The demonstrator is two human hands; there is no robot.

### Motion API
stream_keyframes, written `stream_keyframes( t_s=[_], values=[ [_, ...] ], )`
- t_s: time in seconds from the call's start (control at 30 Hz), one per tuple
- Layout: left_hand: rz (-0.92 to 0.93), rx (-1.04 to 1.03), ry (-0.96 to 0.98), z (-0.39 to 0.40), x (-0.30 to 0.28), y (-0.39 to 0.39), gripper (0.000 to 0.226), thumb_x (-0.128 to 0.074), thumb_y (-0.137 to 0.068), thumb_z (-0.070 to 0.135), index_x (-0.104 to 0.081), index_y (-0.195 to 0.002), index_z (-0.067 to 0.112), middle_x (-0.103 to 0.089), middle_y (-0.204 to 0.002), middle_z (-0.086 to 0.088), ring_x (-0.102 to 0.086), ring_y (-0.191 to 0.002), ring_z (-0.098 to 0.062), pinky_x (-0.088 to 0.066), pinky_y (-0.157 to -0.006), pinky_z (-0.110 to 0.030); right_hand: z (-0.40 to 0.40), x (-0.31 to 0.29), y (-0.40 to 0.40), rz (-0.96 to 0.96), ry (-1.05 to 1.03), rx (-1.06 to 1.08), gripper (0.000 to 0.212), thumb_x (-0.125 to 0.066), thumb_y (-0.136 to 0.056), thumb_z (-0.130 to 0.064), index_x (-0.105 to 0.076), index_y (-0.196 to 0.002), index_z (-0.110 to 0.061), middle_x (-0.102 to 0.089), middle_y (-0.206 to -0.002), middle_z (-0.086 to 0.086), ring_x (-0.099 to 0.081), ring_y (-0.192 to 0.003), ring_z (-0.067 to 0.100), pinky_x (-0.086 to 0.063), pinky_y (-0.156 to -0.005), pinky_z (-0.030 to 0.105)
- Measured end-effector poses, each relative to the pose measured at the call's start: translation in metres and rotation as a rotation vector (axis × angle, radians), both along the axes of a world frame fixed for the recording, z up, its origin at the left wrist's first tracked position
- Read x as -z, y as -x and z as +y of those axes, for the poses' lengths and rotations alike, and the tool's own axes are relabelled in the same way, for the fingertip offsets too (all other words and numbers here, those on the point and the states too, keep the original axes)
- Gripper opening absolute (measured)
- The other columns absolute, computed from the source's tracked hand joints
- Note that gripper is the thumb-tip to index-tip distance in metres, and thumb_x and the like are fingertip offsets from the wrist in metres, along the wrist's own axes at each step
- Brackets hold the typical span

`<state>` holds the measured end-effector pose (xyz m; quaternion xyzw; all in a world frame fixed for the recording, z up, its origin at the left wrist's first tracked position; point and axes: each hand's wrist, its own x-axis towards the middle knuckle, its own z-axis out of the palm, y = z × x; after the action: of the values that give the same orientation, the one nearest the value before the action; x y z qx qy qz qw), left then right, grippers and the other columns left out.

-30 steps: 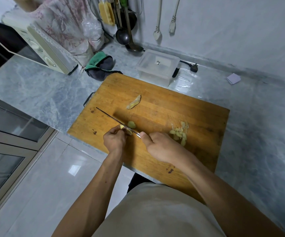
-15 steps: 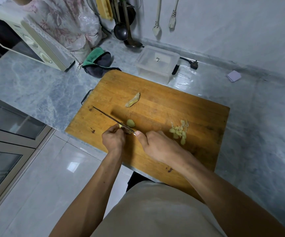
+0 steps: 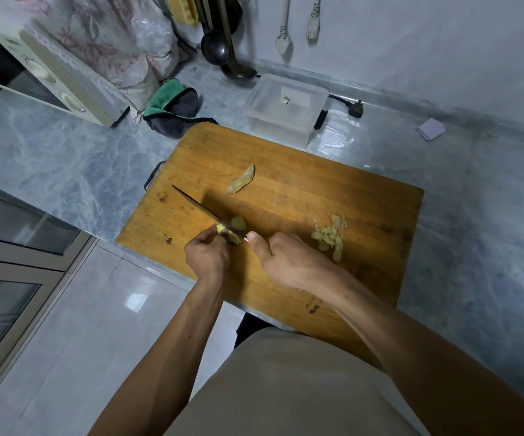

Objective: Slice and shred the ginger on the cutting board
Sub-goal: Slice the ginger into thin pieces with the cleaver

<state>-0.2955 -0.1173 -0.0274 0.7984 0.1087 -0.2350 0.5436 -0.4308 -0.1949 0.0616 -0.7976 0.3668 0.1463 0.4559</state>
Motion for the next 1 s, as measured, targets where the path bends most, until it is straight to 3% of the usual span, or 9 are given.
stream_keyframes(
  t_s=[0.17, 0.4, 0.53, 0.67, 0.73, 0.93, 1.0],
  values=[
    [0.004, 0.003, -0.011, 0.0, 0.002, -0.003, 0.023, -0.062, -0.084, 0.002, -0.077, -0.096, 0.014, -0.074, -0.09, -0.001, -0.071, -0.088, -0.024, -0.059, -0.086, -0.042, 0.0, 0.003, -0.006, 0.02, -0.011, -0.005, 0.059, -0.019, -0.103, -0.064, -0.038, -0.067, -0.022, -0.049, -0.087, 0.01, -0.046, -0.063, 0.018, -0.029, -0.052, 0.029],
    [-0.007, 0.016, -0.011, 0.0, 0.004, -0.003, 0.032, -0.06, -0.085, 0.0, -0.071, -0.075, 0.029, -0.073, -0.085, 0.004, -0.071, -0.089, -0.025, -0.058, -0.089, -0.042, 0.001, 0.023, -0.01, 0.039, -0.025, 0.013, 0.06, -0.018, -0.102, -0.067, -0.037, -0.066, -0.022, -0.046, -0.078, 0.005, -0.047, -0.062, 0.017, -0.03, -0.054, 0.029],
    [-0.001, 0.022, -0.023, 0.001, 0.006, -0.005, 0.022, -0.065, -0.084, 0.005, -0.077, -0.087, 0.022, -0.075, -0.087, 0.003, -0.071, -0.087, -0.022, -0.059, -0.086, -0.042, 0.002, 0.035, -0.01, 0.039, -0.022, 0.029, 0.061, -0.016, -0.1, -0.07, -0.038, -0.067, -0.024, -0.05, -0.082, 0.007, -0.049, -0.067, 0.019, -0.039, -0.066, 0.033],
    [-0.04, 0.053, -0.033, 0.002, 0.005, -0.002, 0.02, -0.065, -0.089, 0.006, -0.077, -0.1, 0.016, -0.073, -0.092, 0.005, -0.068, -0.091, -0.017, -0.057, -0.09, -0.04, 0.005, 0.036, -0.008, 0.003, -0.009, 0.031, 0.06, -0.016, -0.102, -0.065, -0.041, -0.068, -0.023, -0.054, -0.089, 0.01, -0.057, -0.098, 0.028, -0.043, -0.078, 0.037],
    [-0.033, 0.051, -0.014, 0.003, 0.006, -0.002, 0.019, -0.066, -0.088, 0.007, -0.078, -0.099, 0.017, -0.075, -0.092, 0.003, -0.069, -0.088, -0.016, -0.058, -0.087, -0.039, 0.003, 0.035, -0.008, -0.013, -0.008, 0.03, 0.06, -0.018, -0.103, -0.064, -0.042, -0.068, -0.023, -0.055, -0.088, 0.01, -0.058, -0.103, 0.031, -0.044, -0.081, 0.036],
    [0.024, 0.04, 0.035, 0.003, 0.007, -0.002, 0.022, -0.067, -0.081, 0.007, -0.078, -0.085, 0.025, -0.076, -0.089, 0.008, -0.071, -0.092, -0.018, -0.057, -0.091, -0.039, -0.006, 0.021, -0.004, -0.062, -0.017, 0.045, 0.064, -0.02, -0.102, -0.065, -0.049, -0.066, -0.02, -0.052, -0.07, 0.001, -0.056, -0.067, 0.019, -0.048, -0.069, 0.034],
    [0.034, 0.048, 0.04, 0.004, 0.006, -0.003, 0.026, -0.063, -0.079, 0.006, -0.079, -0.091, 0.023, -0.076, -0.09, 0.006, -0.071, -0.092, -0.019, -0.057, -0.091, -0.039, -0.005, 0.012, 0.0, -0.089, 0.003, 0.034, 0.065, -0.021, -0.104, -0.063, -0.049, -0.064, -0.02, -0.052, -0.066, 0.0, -0.054, -0.062, 0.016, -0.047, -0.069, 0.033]
  ],
)
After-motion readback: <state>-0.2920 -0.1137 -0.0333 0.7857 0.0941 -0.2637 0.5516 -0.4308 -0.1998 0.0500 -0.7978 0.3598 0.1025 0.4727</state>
